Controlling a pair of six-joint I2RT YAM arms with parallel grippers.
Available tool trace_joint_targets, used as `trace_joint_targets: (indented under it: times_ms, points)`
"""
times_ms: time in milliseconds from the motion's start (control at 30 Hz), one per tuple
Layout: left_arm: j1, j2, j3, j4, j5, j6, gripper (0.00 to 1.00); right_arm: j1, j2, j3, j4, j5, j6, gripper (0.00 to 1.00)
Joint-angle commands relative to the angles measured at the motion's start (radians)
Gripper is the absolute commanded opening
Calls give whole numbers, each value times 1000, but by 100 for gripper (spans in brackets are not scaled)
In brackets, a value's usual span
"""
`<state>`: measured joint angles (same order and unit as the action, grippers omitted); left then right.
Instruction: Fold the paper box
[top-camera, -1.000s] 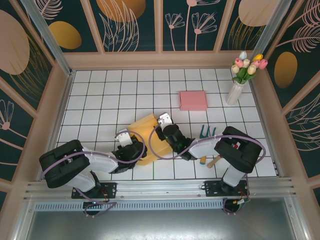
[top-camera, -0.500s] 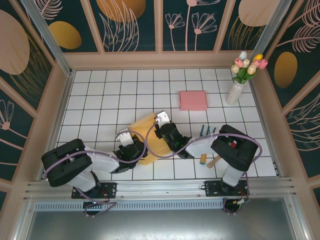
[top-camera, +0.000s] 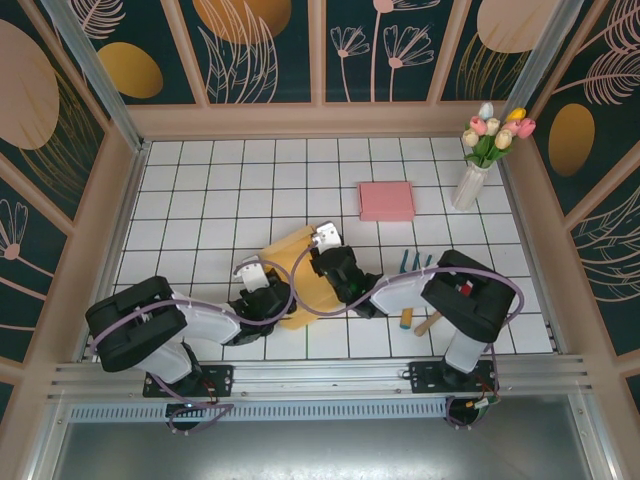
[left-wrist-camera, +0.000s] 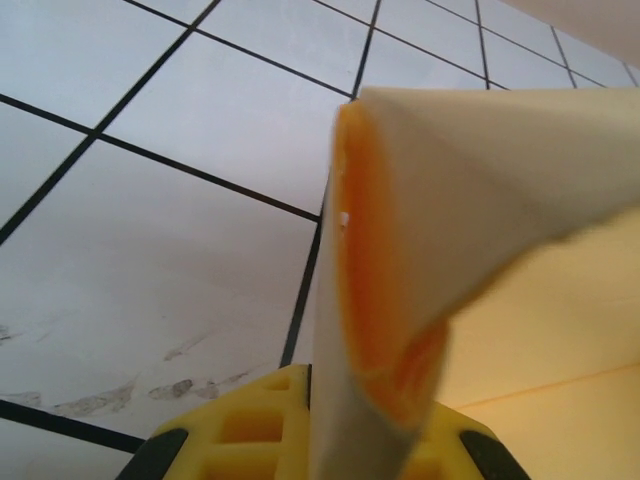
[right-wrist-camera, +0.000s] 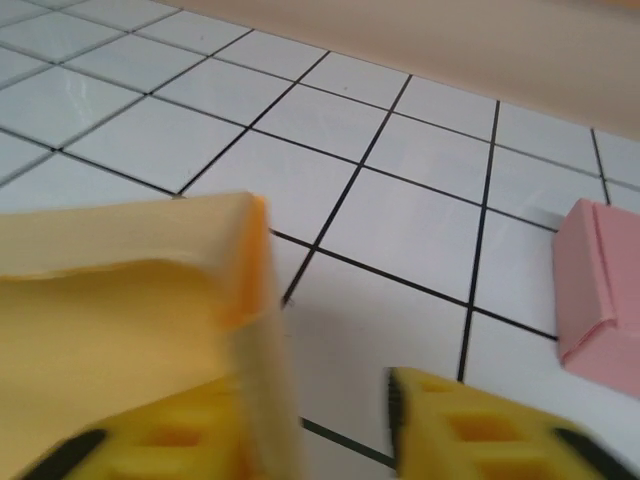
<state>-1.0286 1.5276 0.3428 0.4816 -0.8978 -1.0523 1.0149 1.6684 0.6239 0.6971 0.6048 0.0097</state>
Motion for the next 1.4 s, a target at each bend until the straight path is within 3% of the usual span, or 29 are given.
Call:
trace_joint_targets:
  times_ms: [0, 300, 433, 733, 1067, 1367]
  points:
    - [3, 6, -2, 62, -62, 91, 0, -2, -127, -36, -86, -35, 51, 58]
    - [3, 33, -43, 317, -109, 361, 0, 5, -488, -61, -448, -204, 245, 63]
    - [3, 104, -37, 450, -98, 475, 0, -4, -559, -27, -525, -195, 312, 63]
    - [3, 276, -33, 711, -28, 626, 0, -60, -458, 41, -517, -199, 287, 64]
    - [3, 372, -29, 788, -15, 656, 0, -151, -356, -58, -371, -278, 264, 64]
    - [2, 417, -4, 789, -3, 662, 3, -152, -300, -133, -314, -241, 265, 63]
